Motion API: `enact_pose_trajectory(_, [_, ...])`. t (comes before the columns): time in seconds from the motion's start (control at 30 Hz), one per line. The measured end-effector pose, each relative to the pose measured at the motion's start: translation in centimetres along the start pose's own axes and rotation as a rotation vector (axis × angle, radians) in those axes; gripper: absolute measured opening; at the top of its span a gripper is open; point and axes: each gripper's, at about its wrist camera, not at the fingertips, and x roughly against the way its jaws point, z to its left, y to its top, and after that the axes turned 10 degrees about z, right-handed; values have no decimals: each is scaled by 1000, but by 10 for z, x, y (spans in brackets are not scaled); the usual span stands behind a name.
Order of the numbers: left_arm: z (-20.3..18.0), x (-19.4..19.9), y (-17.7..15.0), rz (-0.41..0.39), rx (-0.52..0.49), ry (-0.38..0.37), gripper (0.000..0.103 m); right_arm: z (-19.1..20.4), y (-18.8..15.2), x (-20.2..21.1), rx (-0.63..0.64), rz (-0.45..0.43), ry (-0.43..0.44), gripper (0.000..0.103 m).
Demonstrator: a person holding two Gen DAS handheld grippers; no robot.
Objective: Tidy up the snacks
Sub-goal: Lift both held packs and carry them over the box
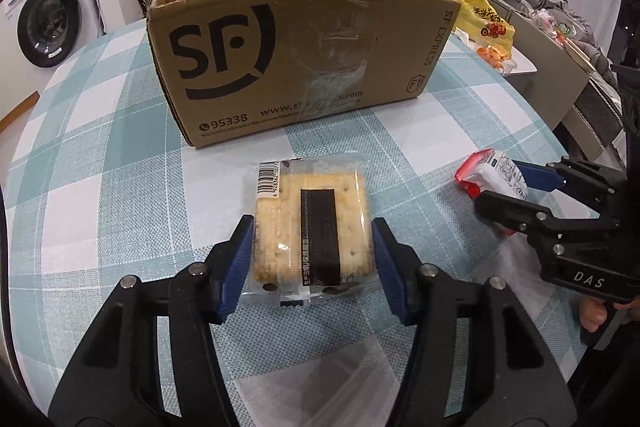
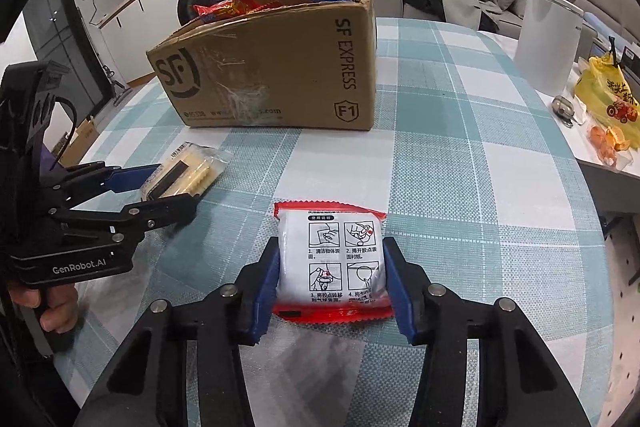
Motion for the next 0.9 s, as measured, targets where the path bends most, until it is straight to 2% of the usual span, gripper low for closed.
enact_pose_trajectory(0.27, [8, 17, -2, -41, 22, -6, 55, 1, 5, 8, -2, -30, 0, 50])
enact_pose_trajectory(0.5, [21, 46, 2, -110, 56, -10, 55, 4, 17, 24, 3, -88, 2, 50])
enact_pose_trajectory(0.63, [29, 65, 7, -151, 69, -4, 55, 5, 26, 35, -14, -113, 63, 50])
enact_pose_trajectory(0.9, [37, 93, 19, -219, 80, 3, 55, 7, 45, 55, -20, -176, 76, 50])
